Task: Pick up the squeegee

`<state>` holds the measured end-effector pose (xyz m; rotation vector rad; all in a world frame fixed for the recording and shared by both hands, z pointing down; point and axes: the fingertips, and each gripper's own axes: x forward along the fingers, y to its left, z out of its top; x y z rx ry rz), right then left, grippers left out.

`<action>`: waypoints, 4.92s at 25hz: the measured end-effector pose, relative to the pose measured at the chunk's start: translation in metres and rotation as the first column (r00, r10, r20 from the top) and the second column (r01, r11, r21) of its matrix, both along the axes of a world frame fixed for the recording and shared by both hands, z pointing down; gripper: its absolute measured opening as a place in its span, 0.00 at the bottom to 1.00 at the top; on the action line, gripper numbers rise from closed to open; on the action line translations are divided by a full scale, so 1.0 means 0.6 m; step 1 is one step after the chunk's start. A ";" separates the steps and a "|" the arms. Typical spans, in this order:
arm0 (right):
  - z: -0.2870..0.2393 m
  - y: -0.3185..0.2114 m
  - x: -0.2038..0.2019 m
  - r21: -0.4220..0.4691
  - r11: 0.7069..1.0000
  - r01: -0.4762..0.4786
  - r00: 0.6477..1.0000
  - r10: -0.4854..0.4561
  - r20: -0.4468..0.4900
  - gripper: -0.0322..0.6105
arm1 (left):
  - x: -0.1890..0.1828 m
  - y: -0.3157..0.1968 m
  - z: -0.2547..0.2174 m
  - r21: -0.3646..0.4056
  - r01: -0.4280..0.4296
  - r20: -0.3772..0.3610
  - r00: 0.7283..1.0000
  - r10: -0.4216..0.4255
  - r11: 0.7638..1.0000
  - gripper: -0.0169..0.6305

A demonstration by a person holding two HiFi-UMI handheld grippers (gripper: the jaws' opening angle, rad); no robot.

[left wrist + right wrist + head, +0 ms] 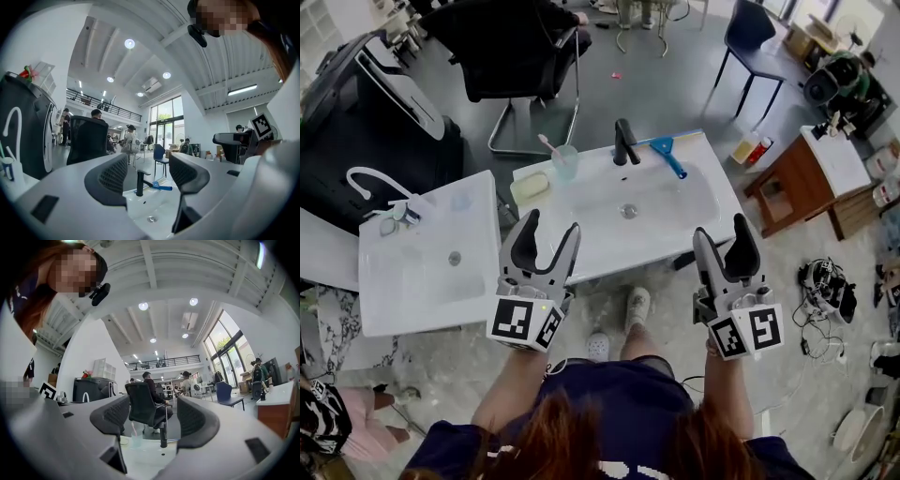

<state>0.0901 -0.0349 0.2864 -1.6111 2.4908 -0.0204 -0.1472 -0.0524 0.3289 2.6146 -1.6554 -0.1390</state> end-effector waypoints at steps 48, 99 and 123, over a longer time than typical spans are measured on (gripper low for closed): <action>0.547 -0.711 0.082 -0.666 0.746 -0.007 0.930 -0.240 -0.278 0.54 | 0.128 -0.615 0.128 -0.144 0.067 -0.049 0.996 -0.074 0.987 0.44; 0.157 -0.692 0.131 -0.161 0.987 -0.003 0.996 -0.011 -0.088 0.30 | 0.086 -0.570 0.069 -0.080 0.222 0.000 0.975 -0.223 0.972 0.44; 0.066 -0.655 0.114 -0.030 0.999 0.024 0.999 -0.025 -0.041 0.30 | 0.079 -0.560 0.051 -0.057 0.257 -0.022 0.966 -0.259 0.965 0.44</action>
